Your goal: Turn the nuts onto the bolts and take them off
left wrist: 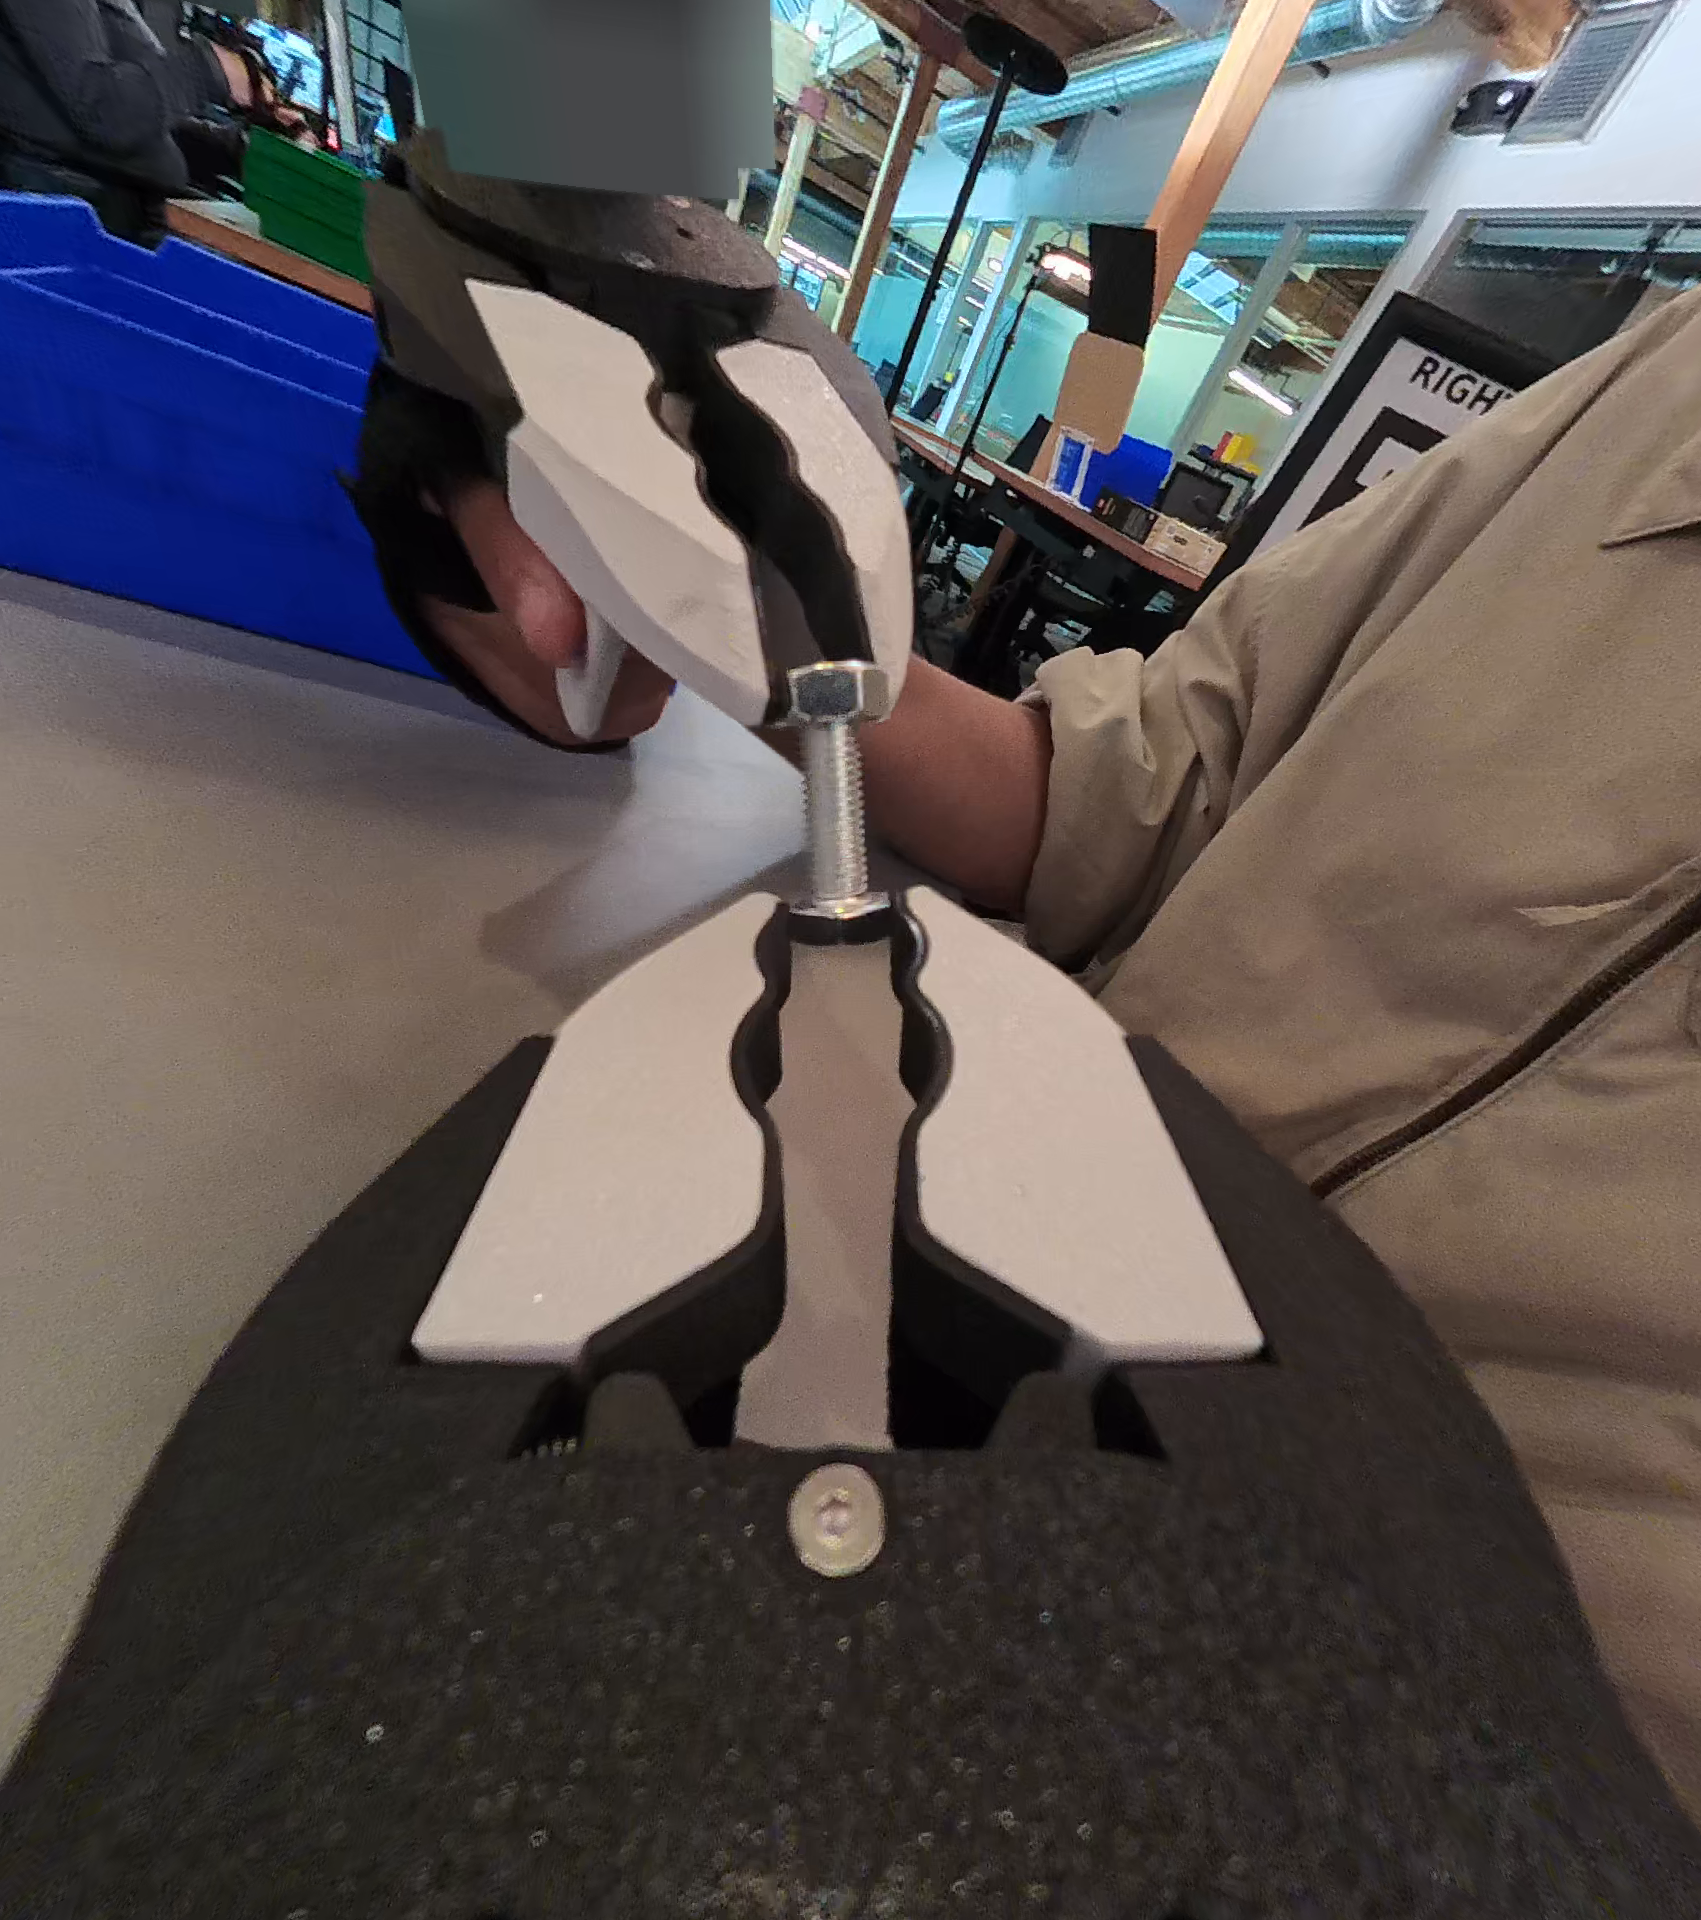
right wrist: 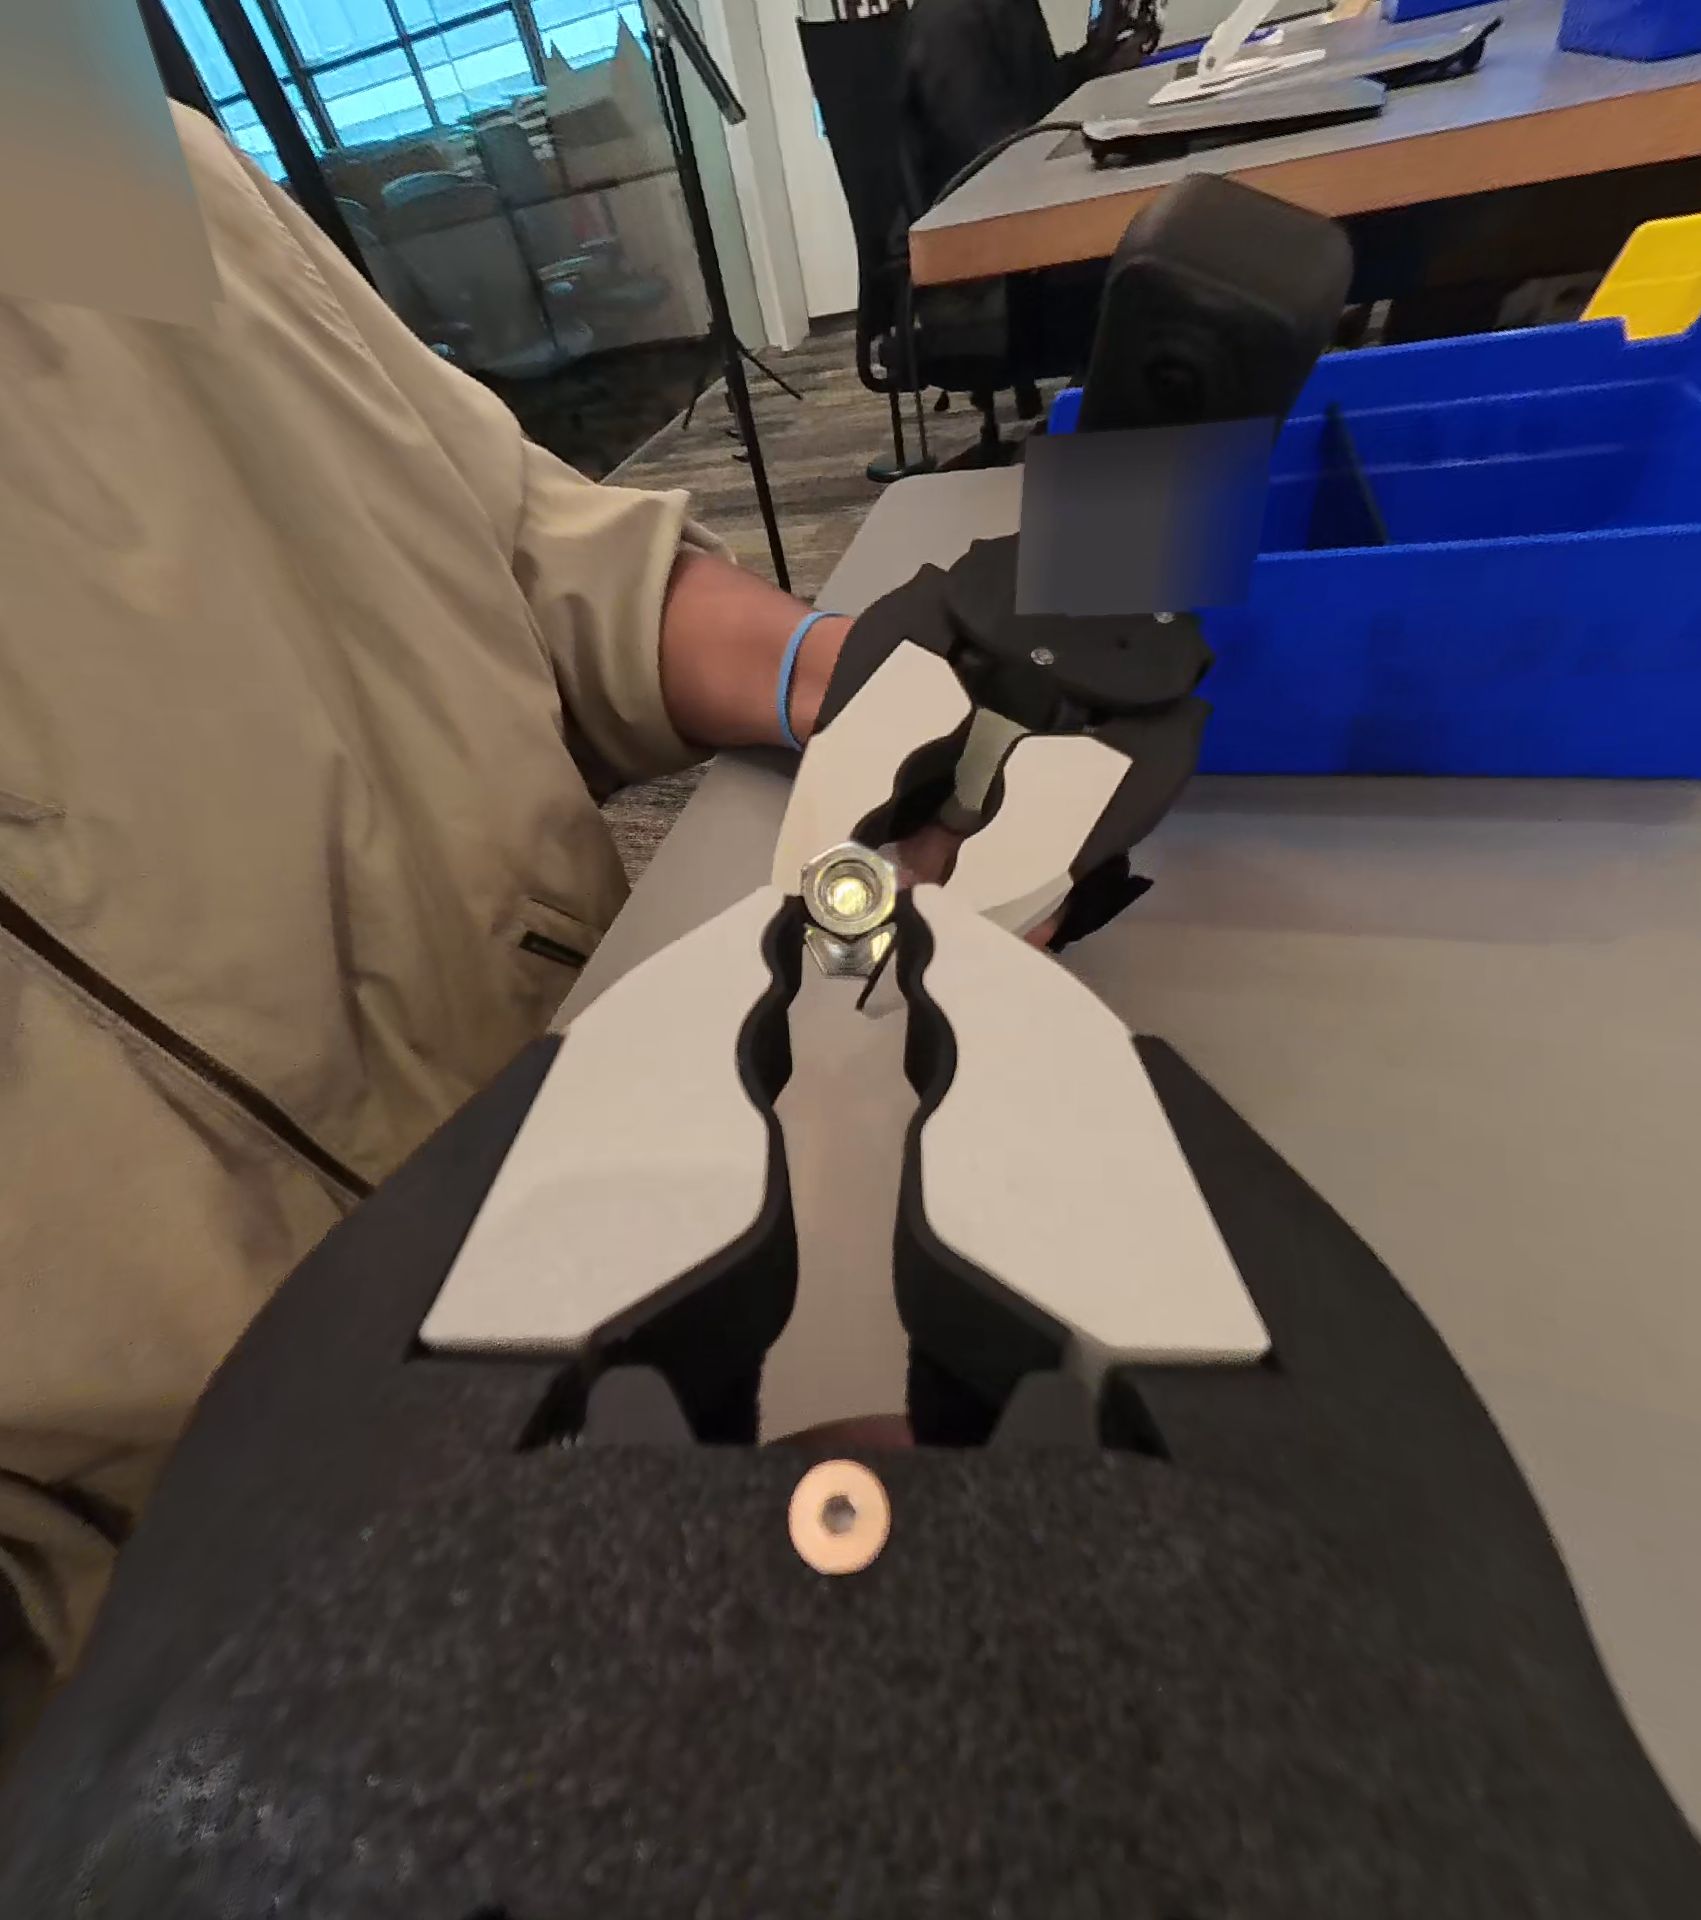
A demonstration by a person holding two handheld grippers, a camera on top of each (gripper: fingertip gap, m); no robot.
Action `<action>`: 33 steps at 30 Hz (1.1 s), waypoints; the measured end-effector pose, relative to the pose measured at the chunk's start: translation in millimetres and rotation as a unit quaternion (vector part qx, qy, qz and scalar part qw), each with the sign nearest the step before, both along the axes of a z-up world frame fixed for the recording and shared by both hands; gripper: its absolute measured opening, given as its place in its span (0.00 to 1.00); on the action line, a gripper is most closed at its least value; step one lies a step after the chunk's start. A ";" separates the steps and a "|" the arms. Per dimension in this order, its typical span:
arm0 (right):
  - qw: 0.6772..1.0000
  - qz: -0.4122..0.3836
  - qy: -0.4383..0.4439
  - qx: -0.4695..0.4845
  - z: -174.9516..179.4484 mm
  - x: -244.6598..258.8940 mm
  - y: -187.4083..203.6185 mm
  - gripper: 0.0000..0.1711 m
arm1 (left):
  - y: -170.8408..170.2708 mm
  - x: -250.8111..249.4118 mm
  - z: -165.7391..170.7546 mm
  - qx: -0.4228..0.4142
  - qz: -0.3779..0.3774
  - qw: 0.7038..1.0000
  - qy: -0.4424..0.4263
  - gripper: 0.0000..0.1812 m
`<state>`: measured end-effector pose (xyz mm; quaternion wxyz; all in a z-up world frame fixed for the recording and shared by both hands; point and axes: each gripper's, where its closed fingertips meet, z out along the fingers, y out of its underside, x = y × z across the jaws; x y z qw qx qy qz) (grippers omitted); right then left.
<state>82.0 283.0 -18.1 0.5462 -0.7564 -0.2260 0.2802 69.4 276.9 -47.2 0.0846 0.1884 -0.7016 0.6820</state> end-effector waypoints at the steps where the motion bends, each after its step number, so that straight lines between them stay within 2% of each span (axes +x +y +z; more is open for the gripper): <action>1: 1.000 0.000 -0.003 -0.002 -0.6 -0.4 -0.3 0.10 | -0.6 -0.8 -0.8 0.003 -0.003 1.000 0.002 0.10; 4: 1.000 -0.018 -0.012 -0.007 -2.3 4.8 1.1 0.10 | 0.8 5.1 -2.3 0.012 0.021 1.000 -0.007 0.10; 10: 0.995 -0.083 -0.043 -0.021 -7.8 25.1 8.4 0.10 | 10.3 30.7 -9.0 0.081 0.136 0.985 -0.066 0.10; 15: 0.988 -0.145 -0.047 -0.035 -12.9 43.5 19.2 0.10 | 25.7 55.0 -15.2 0.173 0.260 0.940 -0.138 0.10; 18: 0.983 -0.173 -0.046 -0.043 -16.6 49.6 26.9 0.10 | 34.1 64.2 -20.8 0.213 0.304 0.915 -0.156 0.10; 25: 0.977 -0.205 -0.047 -0.034 -15.9 52.6 36.3 0.12 | 36.5 66.9 -22.0 0.165 0.295 0.936 -0.099 0.10; 33: 0.976 -0.209 -0.046 -0.034 -16.3 52.7 37.9 0.15 | 37.9 67.7 -20.6 0.146 0.292 0.942 -0.084 0.10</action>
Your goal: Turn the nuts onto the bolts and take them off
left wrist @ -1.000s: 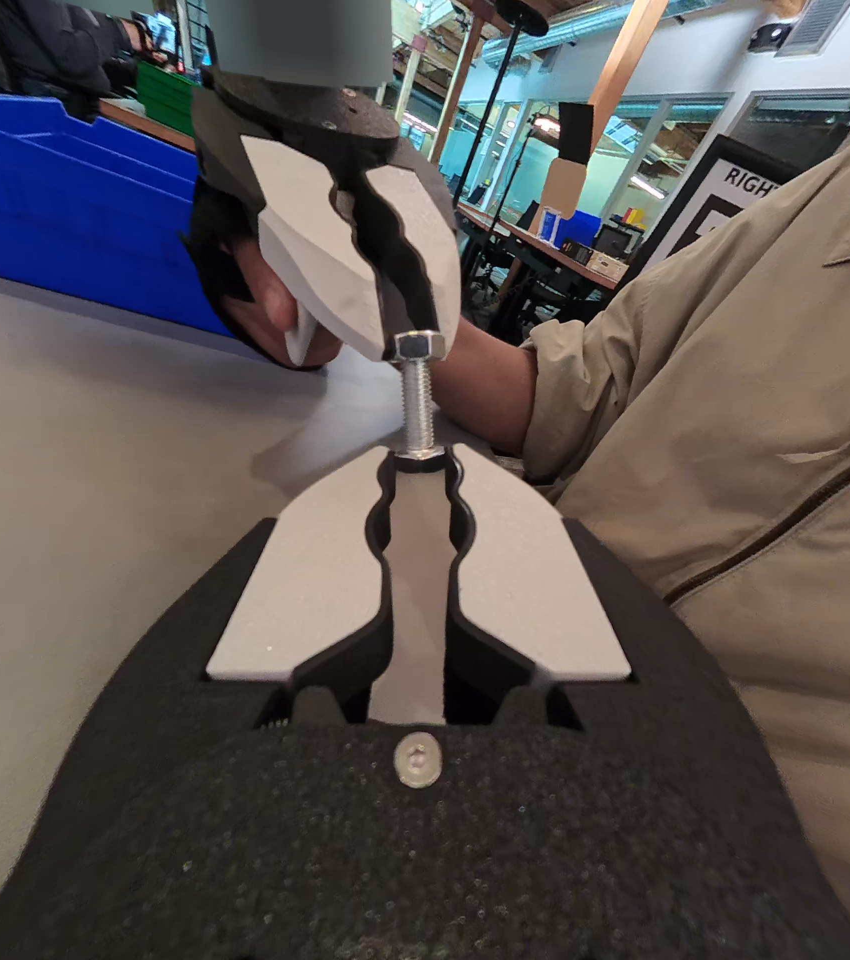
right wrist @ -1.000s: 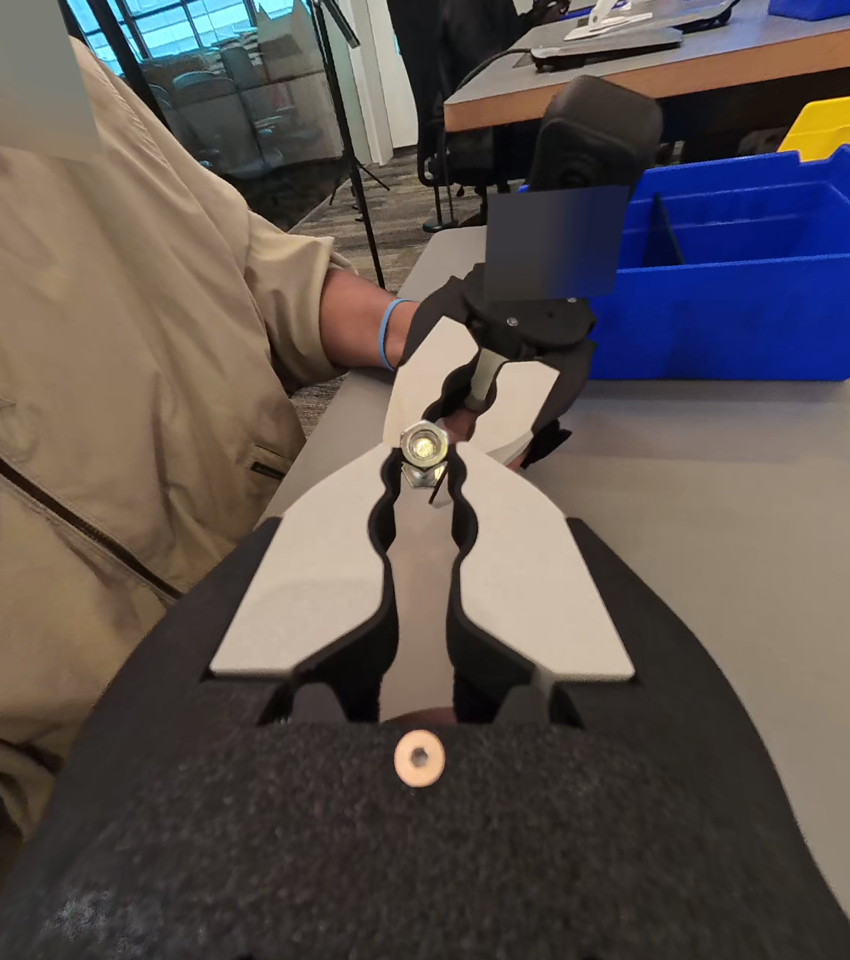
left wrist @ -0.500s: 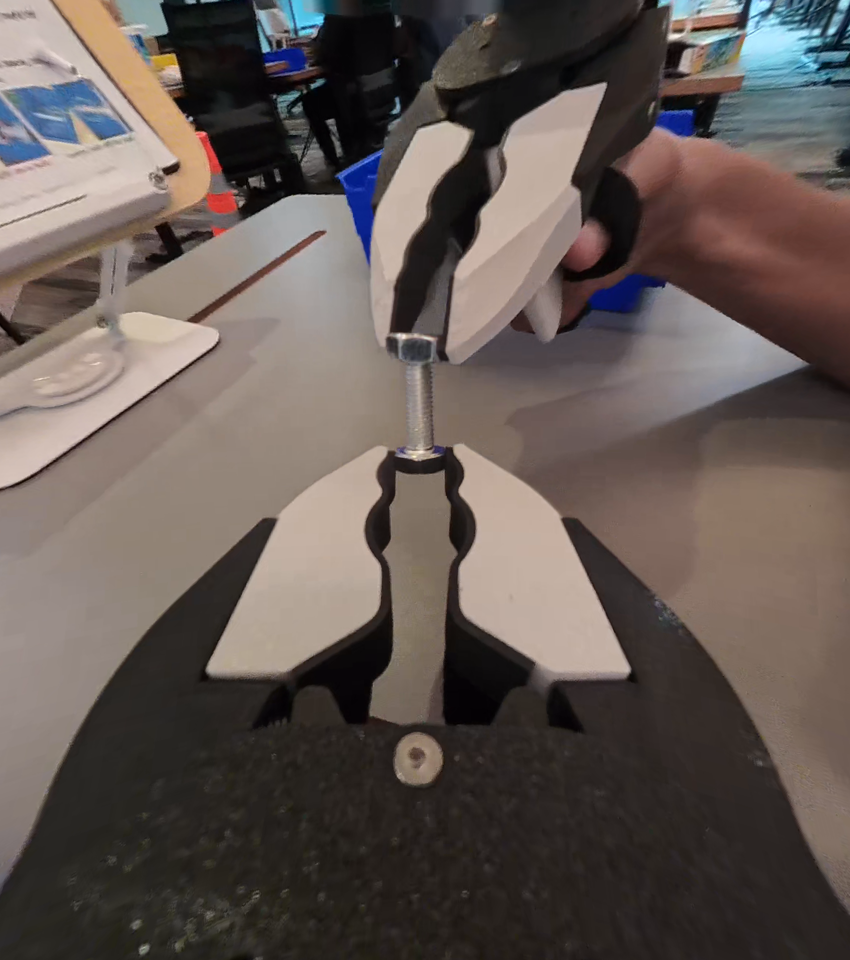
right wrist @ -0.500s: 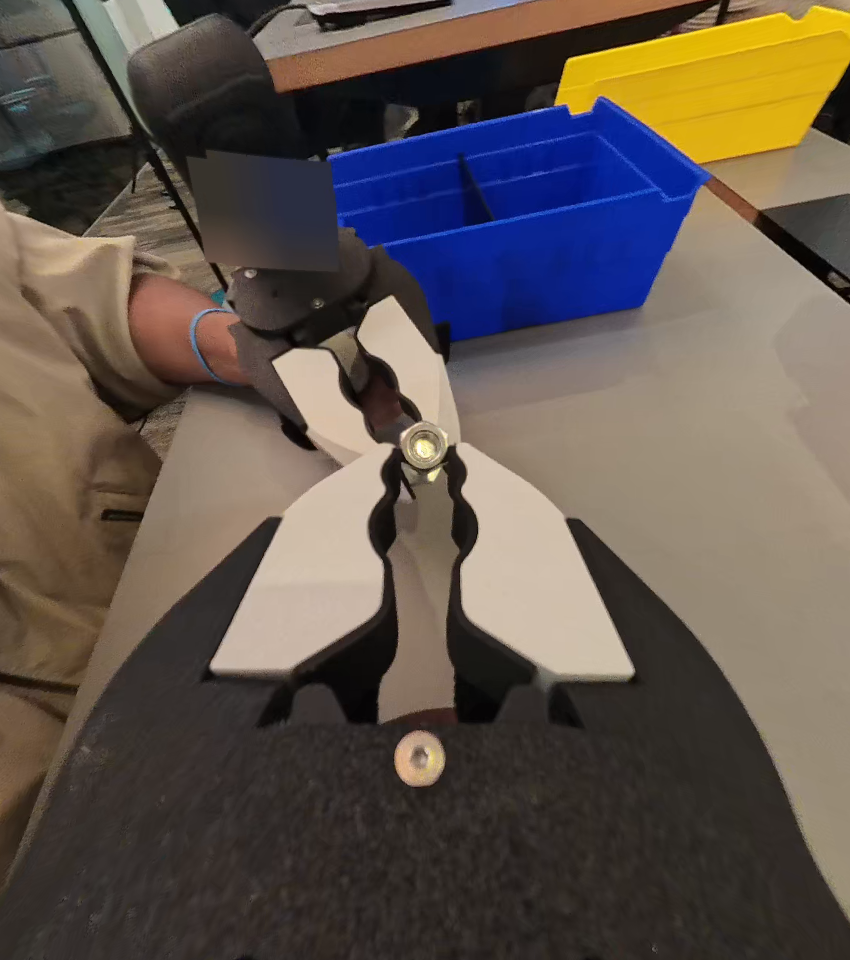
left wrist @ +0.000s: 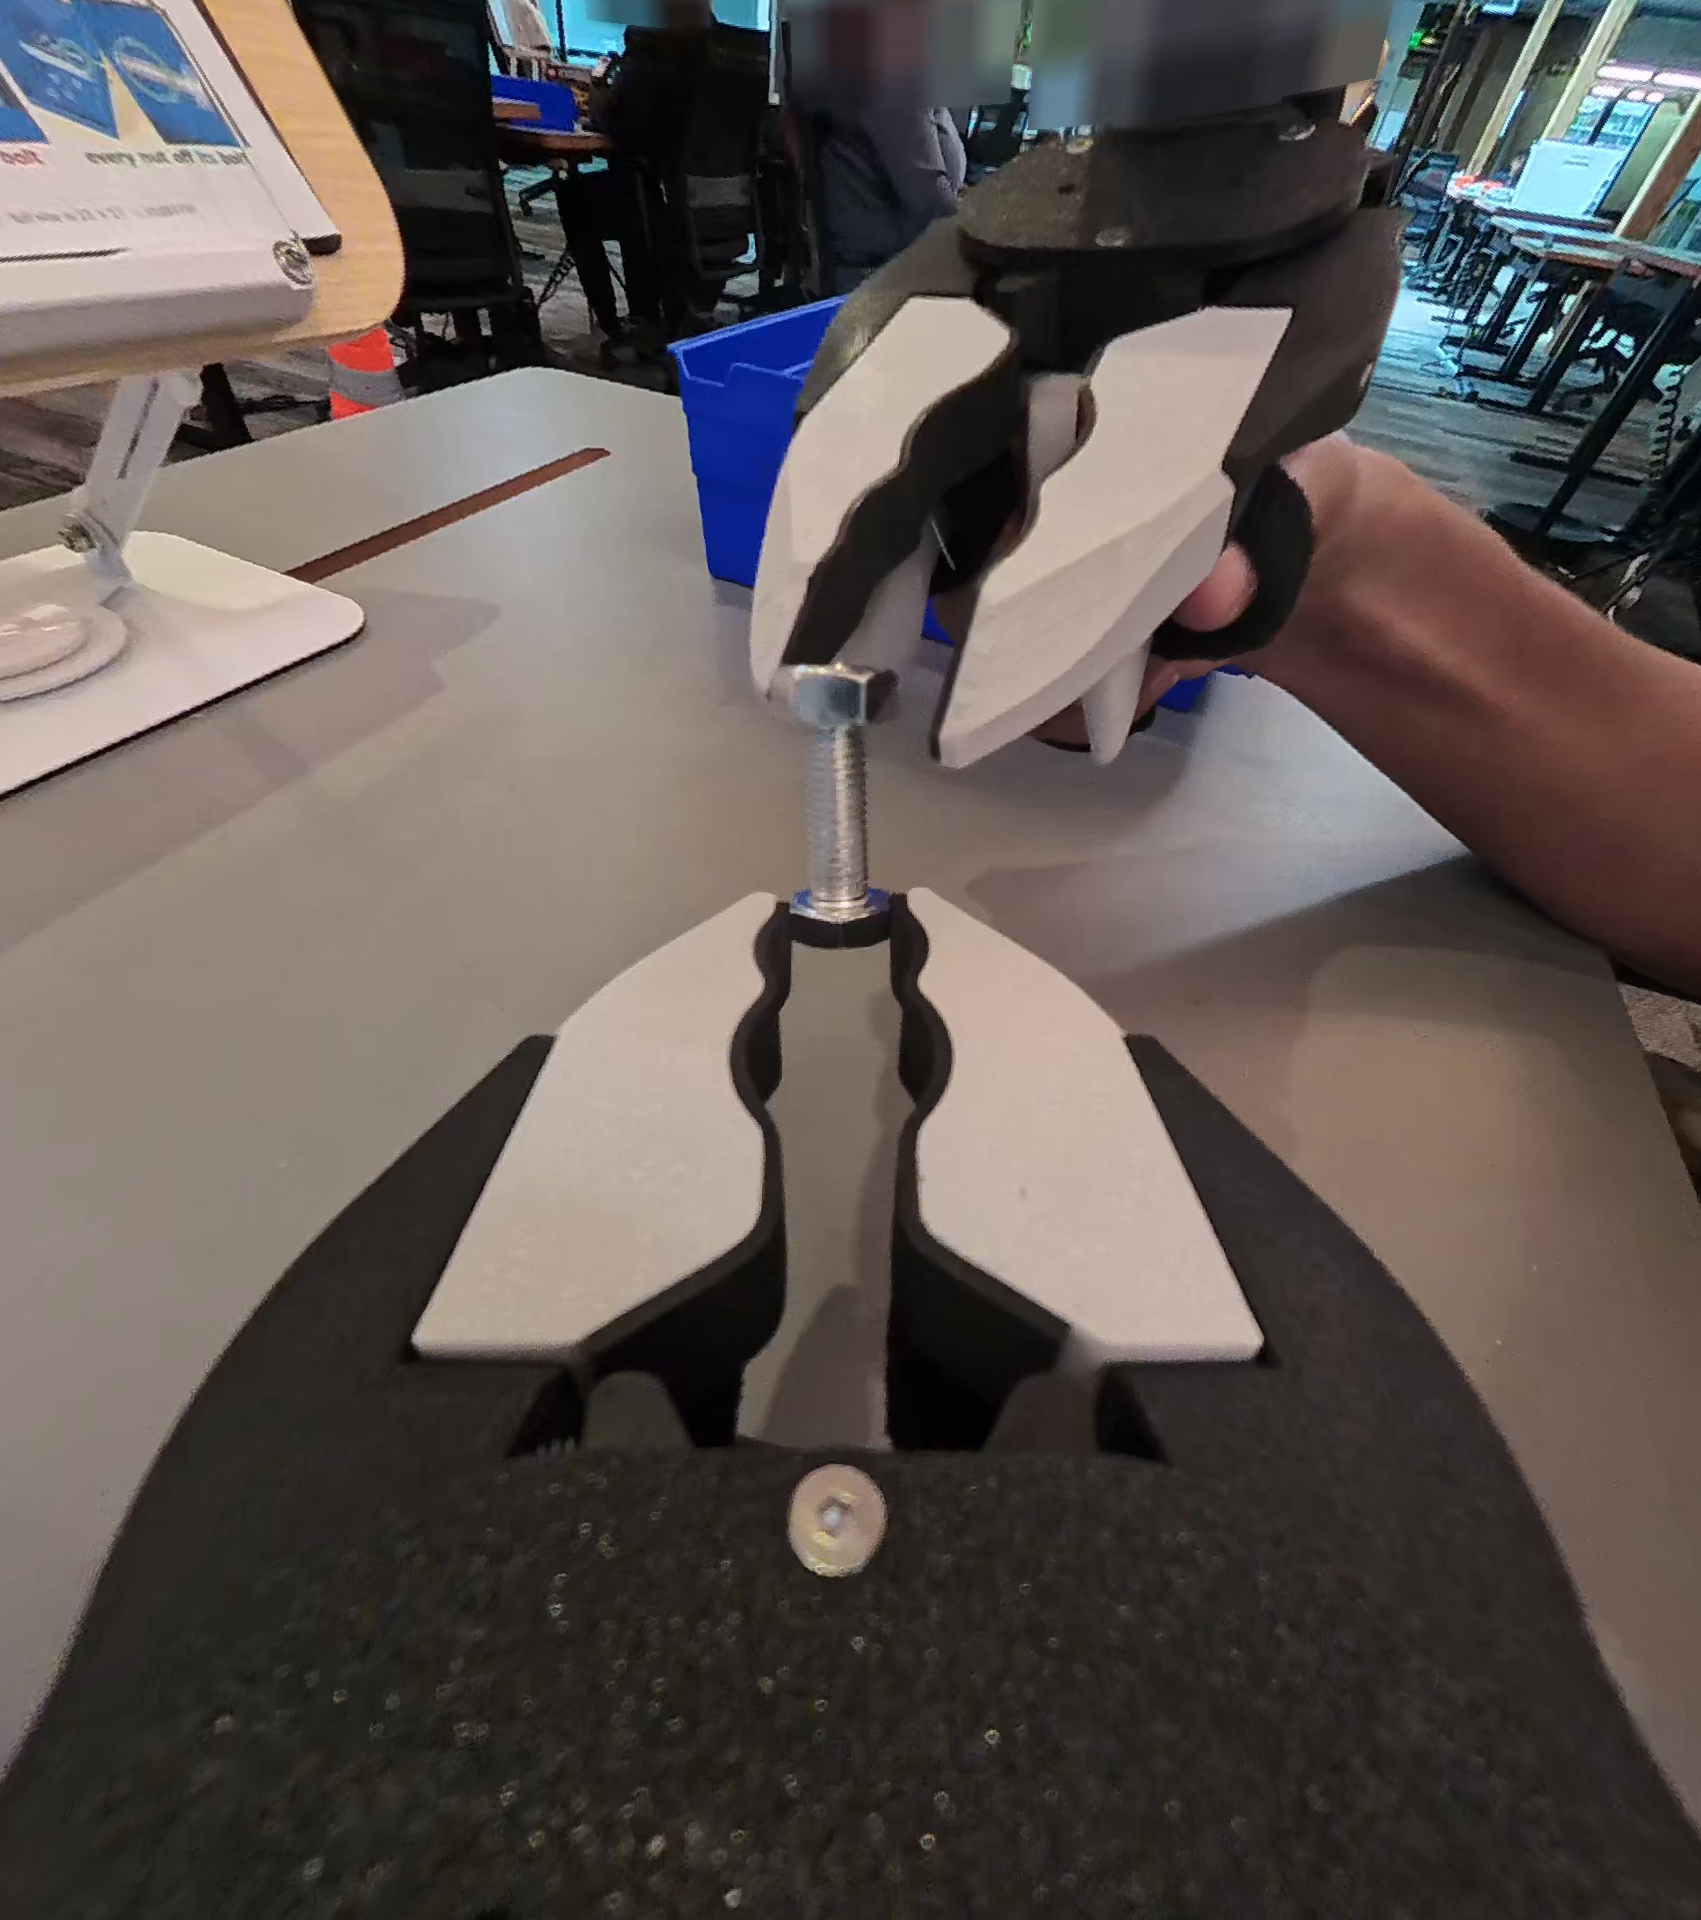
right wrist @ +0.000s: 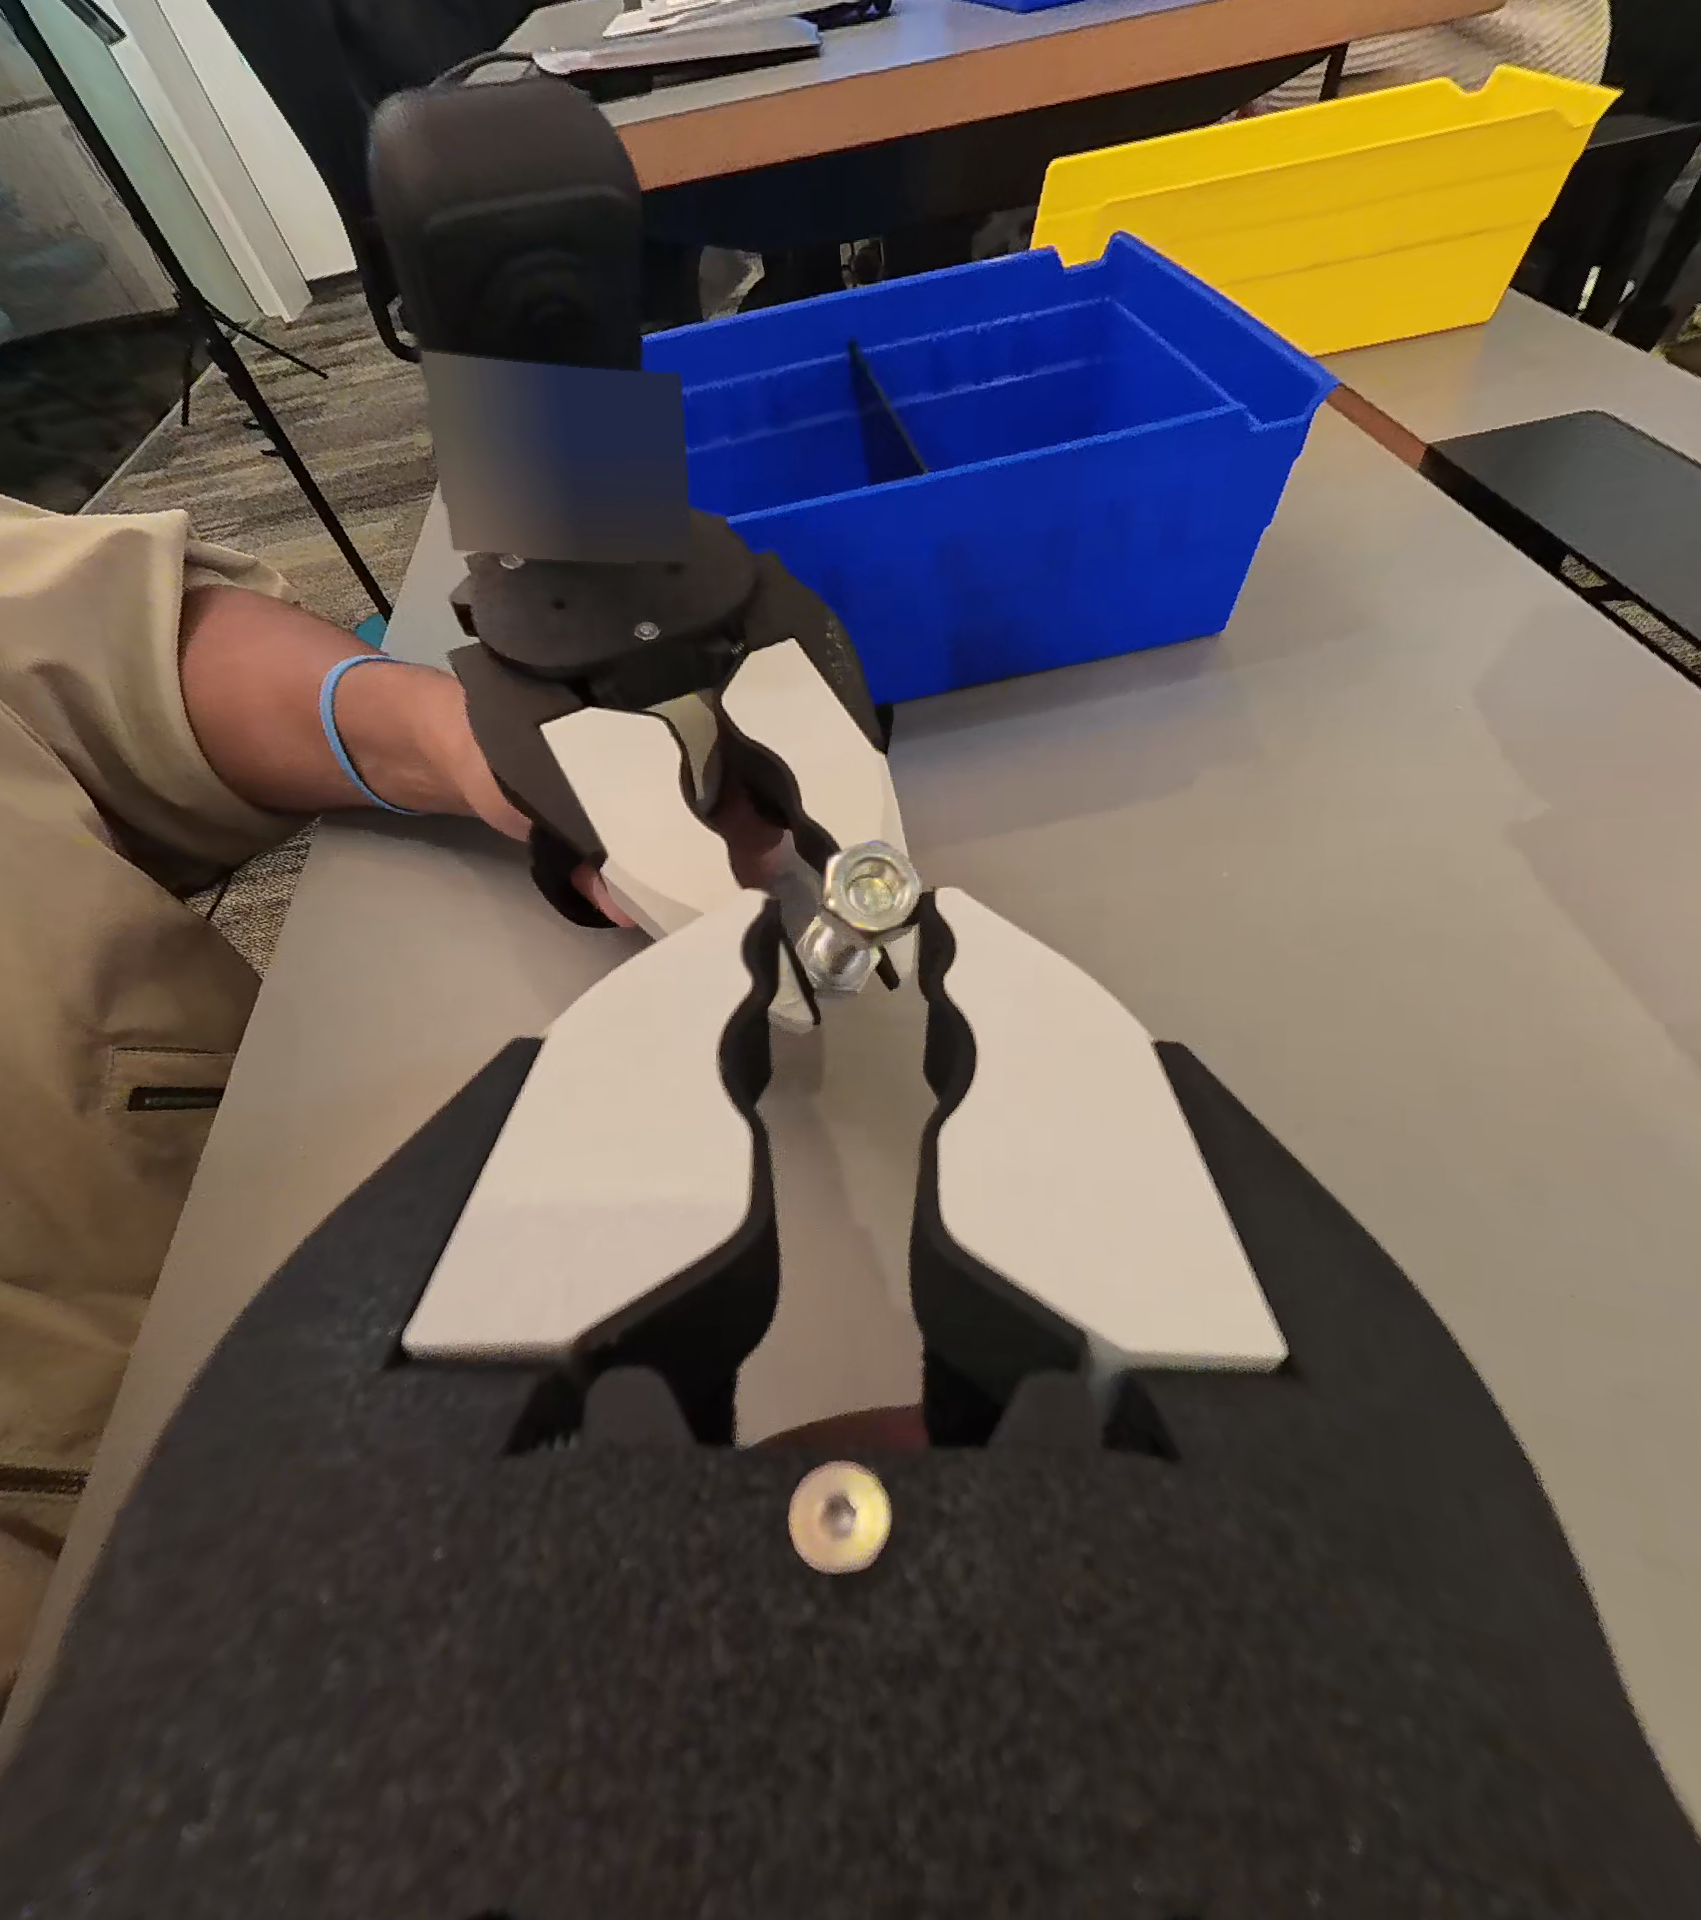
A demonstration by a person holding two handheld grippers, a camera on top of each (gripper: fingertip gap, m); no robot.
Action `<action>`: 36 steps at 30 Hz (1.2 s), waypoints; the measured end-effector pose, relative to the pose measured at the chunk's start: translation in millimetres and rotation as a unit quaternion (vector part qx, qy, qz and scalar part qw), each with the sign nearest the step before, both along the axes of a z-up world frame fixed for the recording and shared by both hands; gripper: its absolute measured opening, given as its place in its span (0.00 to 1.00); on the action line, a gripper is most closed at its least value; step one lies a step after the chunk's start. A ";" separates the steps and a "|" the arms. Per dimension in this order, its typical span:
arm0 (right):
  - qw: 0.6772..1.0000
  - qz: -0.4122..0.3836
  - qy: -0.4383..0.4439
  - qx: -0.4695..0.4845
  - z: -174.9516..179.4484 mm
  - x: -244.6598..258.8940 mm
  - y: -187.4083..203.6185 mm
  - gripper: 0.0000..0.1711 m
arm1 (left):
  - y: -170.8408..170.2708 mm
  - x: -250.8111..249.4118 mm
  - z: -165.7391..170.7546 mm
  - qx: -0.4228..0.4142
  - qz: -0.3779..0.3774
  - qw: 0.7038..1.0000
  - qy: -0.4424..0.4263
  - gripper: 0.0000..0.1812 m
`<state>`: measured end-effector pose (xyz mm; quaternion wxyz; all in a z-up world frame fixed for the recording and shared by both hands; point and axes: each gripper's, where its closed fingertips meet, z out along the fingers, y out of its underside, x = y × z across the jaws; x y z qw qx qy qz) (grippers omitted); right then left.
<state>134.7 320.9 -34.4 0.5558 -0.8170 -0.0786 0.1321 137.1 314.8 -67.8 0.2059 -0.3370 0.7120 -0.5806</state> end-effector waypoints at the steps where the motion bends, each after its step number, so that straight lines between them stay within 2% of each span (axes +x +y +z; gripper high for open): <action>1: 1.000 0.001 0.000 0.000 0.3 -0.5 -0.1 0.15 | -0.6 -0.4 -0.2 -0.002 -0.004 1.000 0.003 0.10; 20: 1.000 0.007 0.008 0.011 6.1 -0.9 -3.5 0.17 | 5.3 0.8 5.7 -0.037 -0.006 0.999 0.007 0.10; 27: 1.000 -0.003 0.013 0.027 10.2 1.9 -1.1 0.23 | -2.2 -4.8 8.7 -0.041 -0.029 0.999 0.001 0.10; 36: 0.999 0.020 0.023 0.035 14.4 -8.2 -1.4 0.24 | 2.5 -3.8 12.8 -0.056 -0.025 0.998 0.000 0.10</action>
